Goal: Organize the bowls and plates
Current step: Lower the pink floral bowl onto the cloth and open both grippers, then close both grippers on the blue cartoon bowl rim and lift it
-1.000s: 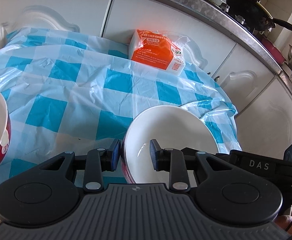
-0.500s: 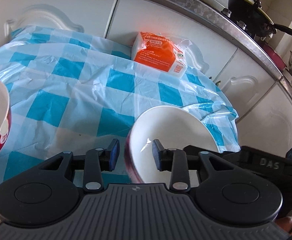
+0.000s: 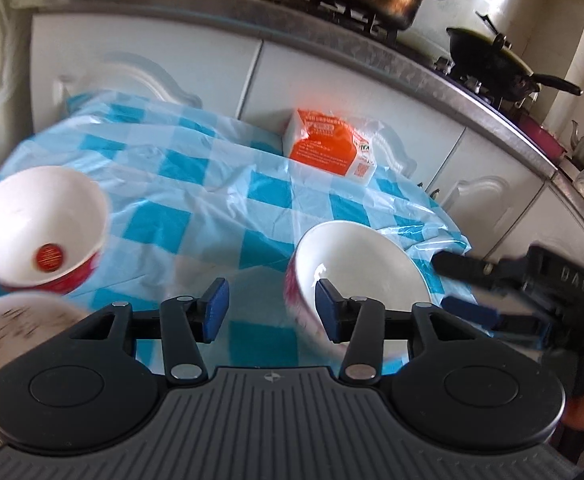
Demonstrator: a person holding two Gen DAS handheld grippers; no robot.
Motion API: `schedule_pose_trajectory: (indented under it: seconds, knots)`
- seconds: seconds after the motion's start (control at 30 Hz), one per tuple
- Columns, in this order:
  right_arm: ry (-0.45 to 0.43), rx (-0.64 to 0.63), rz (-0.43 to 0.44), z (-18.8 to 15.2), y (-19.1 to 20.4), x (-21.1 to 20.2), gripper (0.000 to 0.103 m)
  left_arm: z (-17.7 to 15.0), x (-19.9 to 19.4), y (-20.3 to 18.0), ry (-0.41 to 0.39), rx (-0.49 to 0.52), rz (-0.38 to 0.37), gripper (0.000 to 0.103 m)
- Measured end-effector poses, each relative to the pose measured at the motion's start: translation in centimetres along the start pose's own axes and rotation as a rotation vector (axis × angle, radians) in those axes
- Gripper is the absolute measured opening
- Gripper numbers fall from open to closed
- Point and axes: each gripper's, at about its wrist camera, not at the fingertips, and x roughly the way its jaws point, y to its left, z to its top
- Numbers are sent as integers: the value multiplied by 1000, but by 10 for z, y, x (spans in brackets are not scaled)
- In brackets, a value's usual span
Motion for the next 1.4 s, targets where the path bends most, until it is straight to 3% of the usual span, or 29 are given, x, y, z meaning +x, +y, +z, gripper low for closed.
schedule_pose_trajectory:
  seconds: [0.27,0.5,0.57,0.77,0.93,1.13,1.17,1.4]
  knots:
    - [-66,-128,95,-35,55,-31,98,-39,-76,41,-61,-86,38,69]
    - [7,-175,196,-92,94,-13,101,-60,-114,96,-162,-195,174,73]
    - [39,-170,213,-107,102,1,99,-59,-111,108,-172,-226,185,68]
    - [79,-153,182,-139,108,38,77,-62,-86,128,-165,-306,186,46]
    - [81,-163,140,-149,109,49,67,-59,-70,128,-153,-324,166,38]
    - [84,-180,162,-152,110,55,57,-63,-60,129,-143,-314,146,28]
    - [88,-181,168,-152,111,56,56,-67,-61,128,-140,-313,145,24]
    - [86,-167,221,-155,109,56,57,-73,-63,127,-136,-311,152,19]
